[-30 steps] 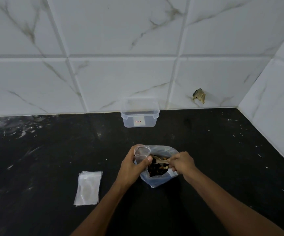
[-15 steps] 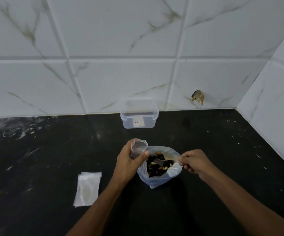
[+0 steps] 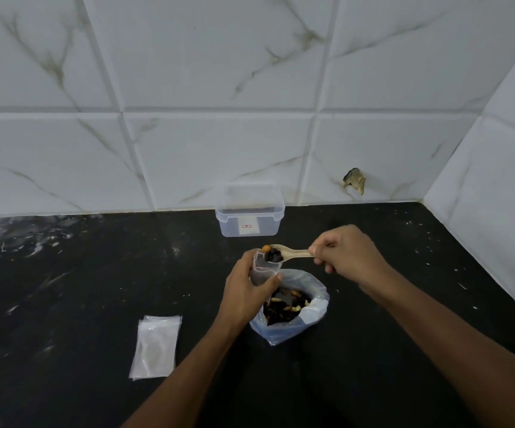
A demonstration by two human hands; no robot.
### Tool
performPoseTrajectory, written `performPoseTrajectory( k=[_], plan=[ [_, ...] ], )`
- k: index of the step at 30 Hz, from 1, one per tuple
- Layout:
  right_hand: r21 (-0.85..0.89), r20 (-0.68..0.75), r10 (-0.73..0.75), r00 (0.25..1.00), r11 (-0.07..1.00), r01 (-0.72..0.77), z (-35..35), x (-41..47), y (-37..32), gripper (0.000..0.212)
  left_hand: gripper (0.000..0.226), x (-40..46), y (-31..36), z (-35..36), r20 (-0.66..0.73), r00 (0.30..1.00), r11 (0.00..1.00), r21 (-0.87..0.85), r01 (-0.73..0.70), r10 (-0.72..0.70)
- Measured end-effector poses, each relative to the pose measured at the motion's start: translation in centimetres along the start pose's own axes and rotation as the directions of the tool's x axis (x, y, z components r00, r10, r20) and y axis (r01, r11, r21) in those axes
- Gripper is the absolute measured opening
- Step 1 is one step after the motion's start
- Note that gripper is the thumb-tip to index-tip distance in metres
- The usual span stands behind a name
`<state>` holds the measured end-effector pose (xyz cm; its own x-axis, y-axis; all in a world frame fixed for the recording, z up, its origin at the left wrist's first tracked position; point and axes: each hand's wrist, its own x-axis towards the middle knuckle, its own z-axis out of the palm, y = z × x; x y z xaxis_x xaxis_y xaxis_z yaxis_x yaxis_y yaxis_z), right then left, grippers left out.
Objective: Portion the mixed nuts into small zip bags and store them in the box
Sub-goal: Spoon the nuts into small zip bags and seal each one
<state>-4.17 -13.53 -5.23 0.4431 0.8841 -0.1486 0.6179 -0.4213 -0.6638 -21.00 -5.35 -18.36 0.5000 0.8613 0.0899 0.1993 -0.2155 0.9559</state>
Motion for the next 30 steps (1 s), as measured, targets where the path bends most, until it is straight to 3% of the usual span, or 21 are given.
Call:
performPoseTrajectory(
  k=[3,7,10,16,19,22,25,30],
  plan=[
    [-0.245,-0.089,-0.201,0.976,0.954,0.174,1.1,-0.9,-1.2,0.011,0.047,0.0,0.1,0.2,-0.014,1.0,1.0,-0.009,-0.011,0.011],
    [-0.503,-0.003,-0.353,0.936,0.809,0.304,2.5,-2.0,-2.3,0.007,0.046,-0.1,-0.1,0.1,-0.024,1.0,1.0,-0.015,-0.006,0.006],
    [-0.576,0.034,-0.512,0.858,0.692,0.435,3.4,-3.0,-2.4,0.012,0.044,-0.1,0.0,0.1,-0.021,1.0,1.0,-0.025,-0.006,0.006],
    [-0.657,0.109,-0.614,0.782,0.546,0.52,4.0,-3.7,-2.7,0.039,0.046,0.0,0.3,0.2,-0.02,1.0,1.0,-0.031,0.001,-0.002],
    [-0.601,0.068,-0.576,0.815,0.628,0.494,3.6,-3.5,-2.4,0.035,0.046,-0.1,0.4,0.2,-0.021,1.0,0.999,-0.049,-0.004,0.003],
    [-0.51,-0.08,-0.511,0.856,0.759,0.405,1.7,-2.4,-2.1,0.003,0.038,-0.4,0.4,-0.3,-0.041,0.999,0.997,-0.082,0.008,-0.012],
    [-0.351,-0.202,-0.394,0.897,0.884,0.309,0.3,-1.0,-0.9,0.009,0.038,-0.8,0.0,-1.2,-0.029,0.999,0.996,-0.081,0.025,-0.027],
    [-0.379,-0.08,-0.157,0.984,0.918,0.116,2.3,0.7,4.0,0.008,0.038,-2.0,-0.6,-1.9,-0.005,0.999,0.996,-0.077,0.043,-0.043]
  ],
)
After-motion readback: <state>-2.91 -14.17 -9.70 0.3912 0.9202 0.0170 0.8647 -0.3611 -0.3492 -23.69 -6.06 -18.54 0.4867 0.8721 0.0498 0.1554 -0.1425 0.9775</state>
